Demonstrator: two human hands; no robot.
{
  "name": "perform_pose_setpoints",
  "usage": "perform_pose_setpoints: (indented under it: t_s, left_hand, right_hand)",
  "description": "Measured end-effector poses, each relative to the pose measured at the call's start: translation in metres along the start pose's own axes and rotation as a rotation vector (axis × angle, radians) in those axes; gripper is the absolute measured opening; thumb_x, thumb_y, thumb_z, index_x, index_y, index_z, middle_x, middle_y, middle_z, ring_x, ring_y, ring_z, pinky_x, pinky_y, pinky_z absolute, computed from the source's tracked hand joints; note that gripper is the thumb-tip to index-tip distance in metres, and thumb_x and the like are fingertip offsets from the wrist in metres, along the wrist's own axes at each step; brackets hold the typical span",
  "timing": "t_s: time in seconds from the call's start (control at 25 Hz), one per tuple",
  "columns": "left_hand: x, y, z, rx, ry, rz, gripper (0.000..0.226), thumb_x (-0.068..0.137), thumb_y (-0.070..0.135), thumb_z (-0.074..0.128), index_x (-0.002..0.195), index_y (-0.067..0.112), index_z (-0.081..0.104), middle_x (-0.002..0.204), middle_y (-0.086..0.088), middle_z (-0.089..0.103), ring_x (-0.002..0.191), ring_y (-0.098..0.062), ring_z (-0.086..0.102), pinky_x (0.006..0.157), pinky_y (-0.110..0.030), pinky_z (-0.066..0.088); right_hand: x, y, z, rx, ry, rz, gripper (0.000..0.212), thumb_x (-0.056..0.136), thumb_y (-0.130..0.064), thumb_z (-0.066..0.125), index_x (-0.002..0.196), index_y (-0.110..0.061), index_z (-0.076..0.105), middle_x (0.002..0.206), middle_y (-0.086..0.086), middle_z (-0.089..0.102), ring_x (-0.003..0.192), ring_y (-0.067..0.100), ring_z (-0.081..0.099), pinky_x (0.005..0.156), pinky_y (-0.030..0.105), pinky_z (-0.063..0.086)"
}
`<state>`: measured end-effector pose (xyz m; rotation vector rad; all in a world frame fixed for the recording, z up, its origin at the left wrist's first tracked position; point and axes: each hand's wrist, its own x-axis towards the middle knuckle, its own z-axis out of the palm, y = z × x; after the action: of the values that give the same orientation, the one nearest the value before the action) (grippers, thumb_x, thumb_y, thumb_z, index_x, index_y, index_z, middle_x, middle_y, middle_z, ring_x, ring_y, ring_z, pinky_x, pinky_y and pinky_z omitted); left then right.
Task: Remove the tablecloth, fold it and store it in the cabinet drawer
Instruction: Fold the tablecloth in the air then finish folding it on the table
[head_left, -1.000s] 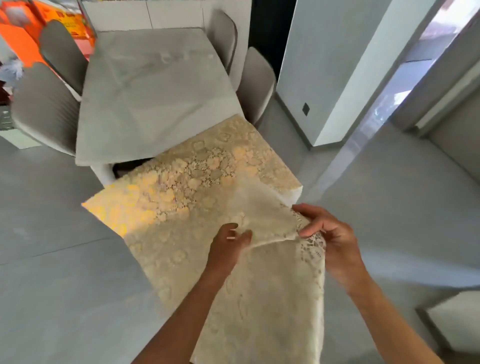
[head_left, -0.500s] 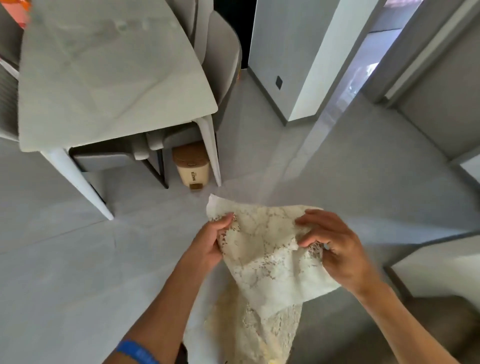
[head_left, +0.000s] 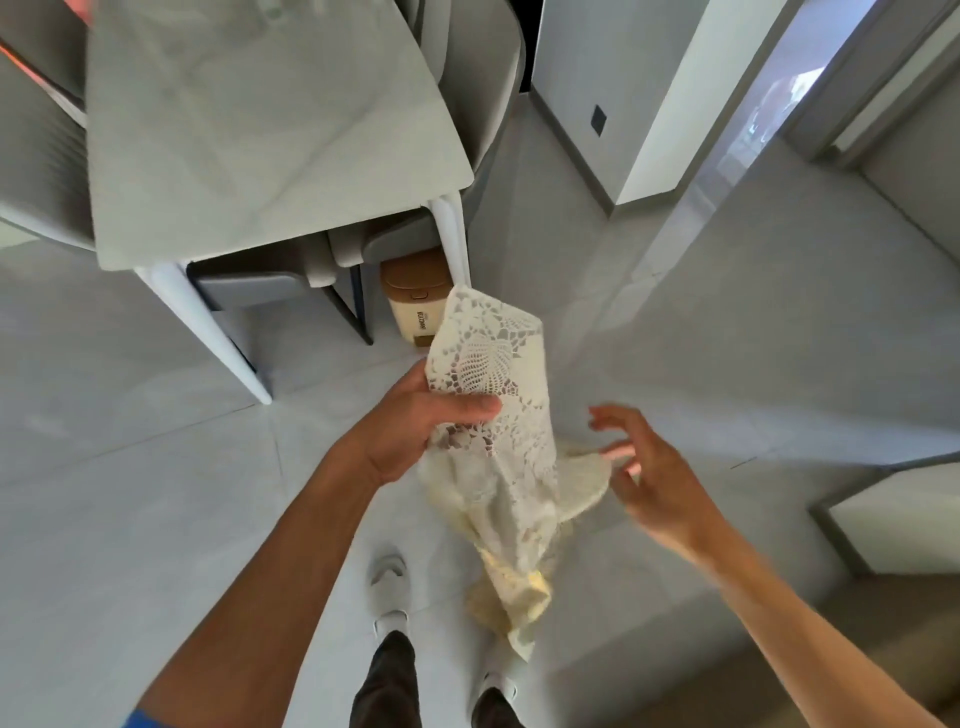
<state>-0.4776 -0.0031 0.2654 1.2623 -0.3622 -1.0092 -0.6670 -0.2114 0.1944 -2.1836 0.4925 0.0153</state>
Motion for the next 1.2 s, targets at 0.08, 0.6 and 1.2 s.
perform_pose_setpoints:
  t_s: [0.08,0.6,1.2]
  left_hand:
    - [-0.012,0.022,-0.003,0.054,-0.085,0.010,0.039,0.066,0.002,0.071,0.084,0.035,0.077,0.089,0.009,0.077,0.081,-0.008,0.073,0.061,-0.017,0.055]
    - [-0.071,0.041,-0.170,0.617,0.683,-0.211,0.044,0.074,0.020,0.081,0.114,0.017,0.063,0.114,-0.003,0.070,0.107,-0.029,0.066,0.087,-0.039,0.054]
    - [-0.033,0.060,-0.097,1.308,-0.140,0.143,0.021,0.081,0.027,0.077,0.075,0.037,0.059,0.067,0.024,0.055,0.065,-0.002,0.054,0.059,-0.016,0.035]
  right_hand:
    - [0.044,-0.029,0.005,-0.021,-0.095,-0.028,0.083,0.079,0.004,0.051,0.135,-0.054,0.033,0.138,-0.025,0.049,0.124,0.007,0.051,0.096,0.028,0.043]
    - [0.108,-0.060,0.071,-0.187,-0.394,0.001,0.041,0.080,-0.049,0.071,0.077,-0.009,0.068,0.066,0.000,0.059,0.062,0.009,0.050,0.059,0.028,0.036]
    - [0.103,-0.073,0.070,-0.251,-0.633,0.162,0.029,0.072,-0.045,0.081,0.094,-0.032,0.066,0.091,-0.019,0.069,0.095,0.006,0.065,0.082,0.027,0.047]
